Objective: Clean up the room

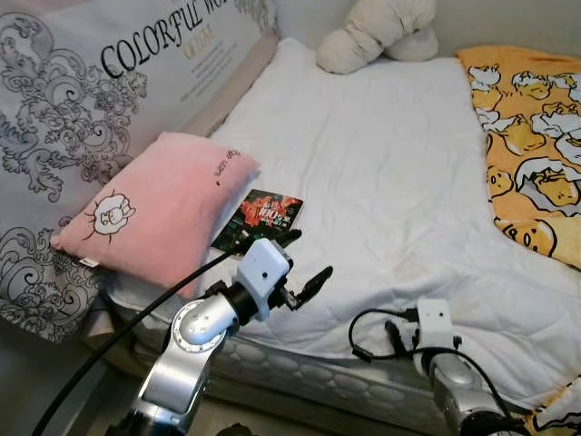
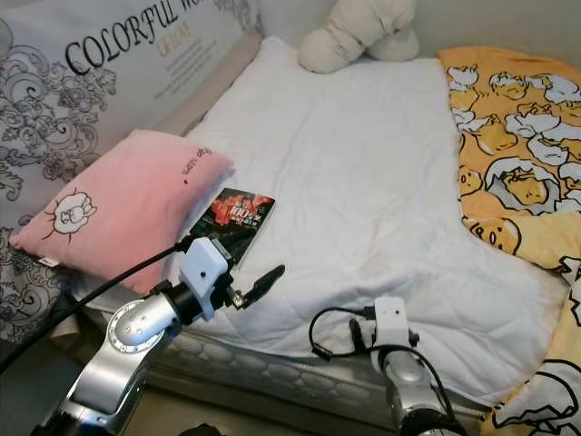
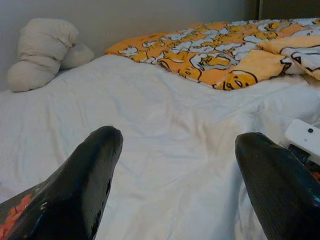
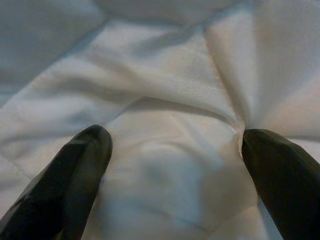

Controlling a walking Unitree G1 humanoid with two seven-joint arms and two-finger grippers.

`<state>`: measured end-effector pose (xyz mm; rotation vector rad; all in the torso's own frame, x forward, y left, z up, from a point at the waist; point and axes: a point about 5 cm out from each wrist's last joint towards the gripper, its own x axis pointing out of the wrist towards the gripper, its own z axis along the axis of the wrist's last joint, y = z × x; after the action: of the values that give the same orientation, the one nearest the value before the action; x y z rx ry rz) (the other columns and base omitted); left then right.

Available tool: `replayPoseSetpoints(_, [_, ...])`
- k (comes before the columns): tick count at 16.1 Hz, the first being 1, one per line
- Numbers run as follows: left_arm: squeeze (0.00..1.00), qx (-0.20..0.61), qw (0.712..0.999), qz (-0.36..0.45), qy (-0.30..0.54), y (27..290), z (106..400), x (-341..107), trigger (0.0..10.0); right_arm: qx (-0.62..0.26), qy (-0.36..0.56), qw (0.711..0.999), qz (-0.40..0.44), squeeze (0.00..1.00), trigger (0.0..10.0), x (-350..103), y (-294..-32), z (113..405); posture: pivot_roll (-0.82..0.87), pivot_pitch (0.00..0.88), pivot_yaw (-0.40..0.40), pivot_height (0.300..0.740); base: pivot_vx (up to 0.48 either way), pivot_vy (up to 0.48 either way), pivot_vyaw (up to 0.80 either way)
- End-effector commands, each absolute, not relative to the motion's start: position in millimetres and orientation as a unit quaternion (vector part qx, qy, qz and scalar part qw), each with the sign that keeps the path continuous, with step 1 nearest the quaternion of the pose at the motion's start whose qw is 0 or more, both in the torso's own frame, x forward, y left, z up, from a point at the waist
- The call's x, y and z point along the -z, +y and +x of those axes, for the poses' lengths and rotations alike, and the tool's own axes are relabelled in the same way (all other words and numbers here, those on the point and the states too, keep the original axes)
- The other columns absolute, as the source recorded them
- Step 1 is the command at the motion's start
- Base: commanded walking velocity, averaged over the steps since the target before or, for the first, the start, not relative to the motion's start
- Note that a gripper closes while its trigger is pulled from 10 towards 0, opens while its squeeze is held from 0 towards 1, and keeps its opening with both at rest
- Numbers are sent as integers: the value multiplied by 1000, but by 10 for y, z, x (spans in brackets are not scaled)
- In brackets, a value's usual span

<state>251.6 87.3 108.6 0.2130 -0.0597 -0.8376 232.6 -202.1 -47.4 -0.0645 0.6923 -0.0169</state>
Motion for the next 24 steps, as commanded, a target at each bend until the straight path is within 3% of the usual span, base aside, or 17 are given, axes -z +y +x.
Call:
replayPoseSetpoints(1, [0, 414, 902, 120, -35, 872, 2501, -1126, 10000, -1, 381, 924, -20, 0, 10000, 596, -1957, 2191, 174, 24, 37, 740, 0, 0, 0])
replayPoseSetpoints(7, [0, 415, 903, 112, -25, 830, 2454, -1101, 10000, -25, 474, 880, -18, 0, 10000, 942, -1953, 1495, 122, 5, -26, 740, 0, 0, 0])
replayPoseSetpoints(11, [0, 418, 901, 115, -25, 806, 2476, -1093, 10000, -43, 495, 867, -30, 0, 10000, 1027, -1951, 1214, 111, 0, -32, 740, 0, 0, 0])
replayPoseSetpoints(12, [0, 416, 901, 119, -24, 807, 2490, -1084, 10000, -41, 484, 873, -37, 0, 10000, 1011, -1954, 1242, 109, 0, -35, 740, 0, 0, 0])
replayPoseSetpoints(13, [0, 400, 907, 129, -29, 802, 2554, -1082, 10000, -35, 402, 912, -66, 0, 10000, 859, -2004, 1472, 108, 0, -46, 740, 0, 0, 0])
replayPoseSetpoints(16, [0, 359, 930, 81, -3, 782, 2650, -1040, 10000, -43, 188, 980, -45, 0, 10000, 170, -1958, 1973, 89, 0, -79, 740, 0, 0, 0])
replayPoseSetpoints(20, [0, 268, 963, 24, 24, 904, 2911, -951, 10000, 34, 61, 995, -68, 0, 10000, -329, -2077, 2337, 73, 0, -81, 740, 0, 0, 0])
replayPoseSetpoints(22, [0, 213, 976, -32, 30, 992, 3036, -935, 10000, 88, 55, 994, -46, 0, 10000, -405, -2146, 2506, 65, 0, -63, 740, 0, -240, 0])
replayPoseSetpoints(24, [0, 219, 975, -33, 20, 940, 2968, -867, 10000, 79, 52, 994, -51, 0, 10000, -422, -2068, 2525, 42, 0, -28, 740, 0, -469, 0])
